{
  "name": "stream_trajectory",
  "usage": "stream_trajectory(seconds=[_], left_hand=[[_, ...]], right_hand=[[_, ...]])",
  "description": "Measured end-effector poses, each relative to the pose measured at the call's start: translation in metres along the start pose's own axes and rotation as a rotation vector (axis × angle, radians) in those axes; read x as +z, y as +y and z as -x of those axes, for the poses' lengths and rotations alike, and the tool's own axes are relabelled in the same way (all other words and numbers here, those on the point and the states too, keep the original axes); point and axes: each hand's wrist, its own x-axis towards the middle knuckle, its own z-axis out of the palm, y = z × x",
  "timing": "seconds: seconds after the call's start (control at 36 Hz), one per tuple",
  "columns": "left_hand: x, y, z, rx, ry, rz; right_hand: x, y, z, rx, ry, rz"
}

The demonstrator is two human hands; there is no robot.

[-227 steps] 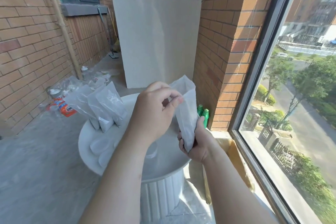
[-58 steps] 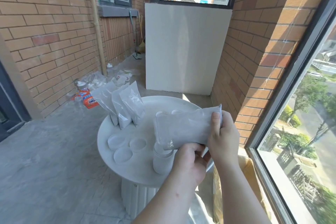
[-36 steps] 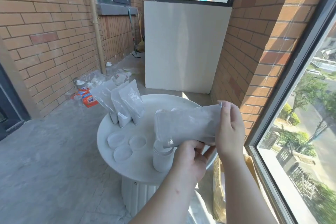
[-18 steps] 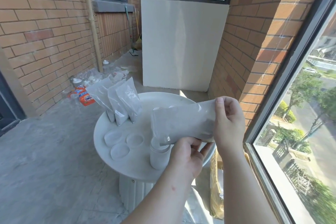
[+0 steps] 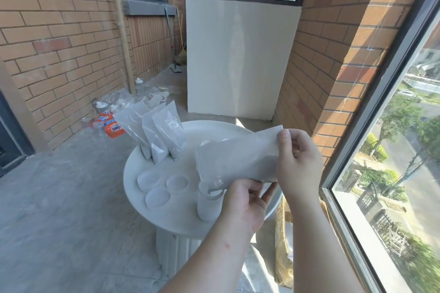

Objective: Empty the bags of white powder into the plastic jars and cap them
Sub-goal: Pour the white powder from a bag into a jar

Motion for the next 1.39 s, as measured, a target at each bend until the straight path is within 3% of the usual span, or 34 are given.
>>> stream_trajectory(seconds=[0.28,0.56,0.86,1.39], left_hand=[[-0.001,0.001,-0.003,-0.011,-0.021,0.03],[0.001,0.008,-0.001,0.02,-0.025,0.027],[-0.001,0.005,-0.002,0.017,-0.016,0.047],[-0.006,0.005,-0.003,0.025,0.09,0.039]], right_hand=[[0.004,-0.005,0.003,-0.01,-0.042,-0.028],[-0.005,0.006,0.006,-0.055,-0.211,0.113],[0.0,0.009,0.006,-0.142,-0.158,0.152],[0.0,0.008,0.004,-0.104,-0.136,0.148]])
